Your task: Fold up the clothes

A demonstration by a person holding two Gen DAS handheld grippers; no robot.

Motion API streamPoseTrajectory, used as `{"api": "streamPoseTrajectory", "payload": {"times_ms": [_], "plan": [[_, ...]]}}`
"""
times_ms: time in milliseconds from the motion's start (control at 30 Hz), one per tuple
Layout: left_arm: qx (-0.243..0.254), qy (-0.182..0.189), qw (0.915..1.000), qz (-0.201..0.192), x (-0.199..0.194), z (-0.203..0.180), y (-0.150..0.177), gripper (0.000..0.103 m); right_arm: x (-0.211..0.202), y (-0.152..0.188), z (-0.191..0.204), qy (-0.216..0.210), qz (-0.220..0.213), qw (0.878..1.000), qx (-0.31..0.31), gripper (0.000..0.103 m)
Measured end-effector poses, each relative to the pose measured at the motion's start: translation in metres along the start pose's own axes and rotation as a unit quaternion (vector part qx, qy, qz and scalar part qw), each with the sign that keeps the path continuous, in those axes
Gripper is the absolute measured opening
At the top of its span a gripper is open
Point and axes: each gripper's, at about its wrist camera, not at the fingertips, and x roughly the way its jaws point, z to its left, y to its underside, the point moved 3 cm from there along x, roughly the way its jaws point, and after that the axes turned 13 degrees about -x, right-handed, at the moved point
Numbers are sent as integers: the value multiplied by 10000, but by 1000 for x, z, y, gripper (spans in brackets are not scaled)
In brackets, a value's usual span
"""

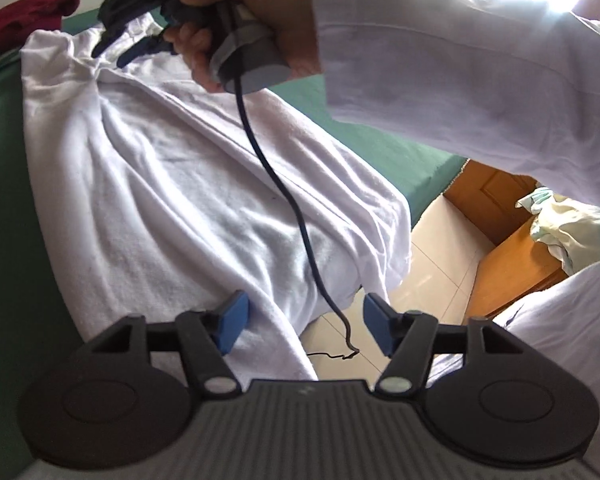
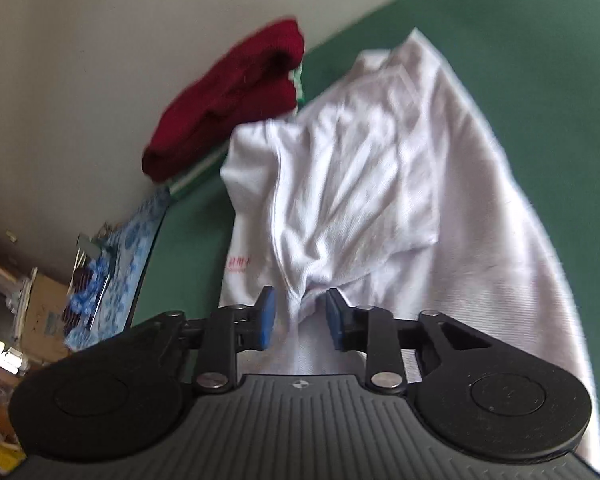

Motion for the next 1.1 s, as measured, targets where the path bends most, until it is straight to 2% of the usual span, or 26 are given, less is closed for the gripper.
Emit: {"api": "streamPoseTrajectory", "payload": {"times_ms": [67, 200, 233, 300, 333, 400, 433, 467, 533, 567, 600, 667, 700, 733, 767, 800, 833, 867, 900, 933, 1000, 1100], "plan": [[64, 37, 10000, 39, 3, -3, 0, 76, -7, 7, 14, -282, -17, 9992, -286, 35], [239, 56, 9996, 110, 10, -10, 1, 80, 8, 39, 28, -1278, 824, 9882, -184, 33], [284, 31, 9995, 104, 12, -11, 2, 80, 5, 42, 24, -1156, 757, 9903, -154, 20], [259, -1, 9996, 95, 12, -14, 4, 80, -2, 47, 15, -889, 606, 9941, -94, 0], [245, -16, 9997, 91, 13, -15, 5, 80, -6, 49, 10, -756, 530, 9957, -64, 1], [155, -42, 9998, 104, 14, -18, 7, 80, -17, 53, 13, -641, 409, 9968, -244, 15], [139, -84, 9998, 104, 15, -19, 7, 80, -22, 56, 25, -1068, 439, 9924, -428, 15], [125, -128, 9998, 104, 15, -21, 7, 80, -22, 62, 33, -1235, 572, 9892, -536, 15], [104, -220, 9997, 88, 18, -24, 7, 80, -23, 75, 49, -1549, 844, 9815, -746, 24], [64, -252, 9996, 60, 18, -24, 8, 80, -21, 81, 51, -1377, 981, 9814, -906, 25], [22, -282, 9996, 30, 18, -23, 8, 80, -22, 86, 47, -1267, 884, 9827, -1024, 13], [-65, -352, 9994, -17, 18, -24, 10, 80, -36, 91, 40, -1178, 793, 9838, -1093, 9], [-91, -396, 9992, -38, 18, -24, 11, 80, -44, 94, 39, -1193, 820, 9828, -1143, 13], [-142, -436, 9989, -74, 18, -24, 11, 80, -52, 97, 38, -1208, 847, 9818, -1193, 31], [-195, -475, 9986, -112, 17, -24, 11, 80, -60, 100, 36, -1223, 873, 9808, -1244, 37], [-248, -515, 9983, -150, 17, -24, 11, 77, -64, 108, 39, -1381, 933, 9763, -1383, 37], [-309, -572, 9977, -209, 17, -25, 11, 70, -69, 116, 43, -1543, 993, 9711, -1525, 37], [-367, -605, 9972, -260, 16, -25, 11, 65, -76, 123, 42, -1468, 839, 9695, -1776, 36], [-459, -555, 9971, -248, 14, -24, 12, 51, -85, 130, 42, -1383, 676, 9670, -2029, 30], [-592, -489, 9969, -172, 16, -24, 14, 40, -90, 134, 35, -1300, 574, 9702, -1965, 20], [-685, -579, 9959, -111, 25, -28, 21, 39, -99, 138, 21, -1204, 455, 9773, -1683, 18], [-682, -789, 9944, -141, 32, -35, 28, 39, -109, 145, 10, -1269, 412, 9804, -1450, 18]]}}
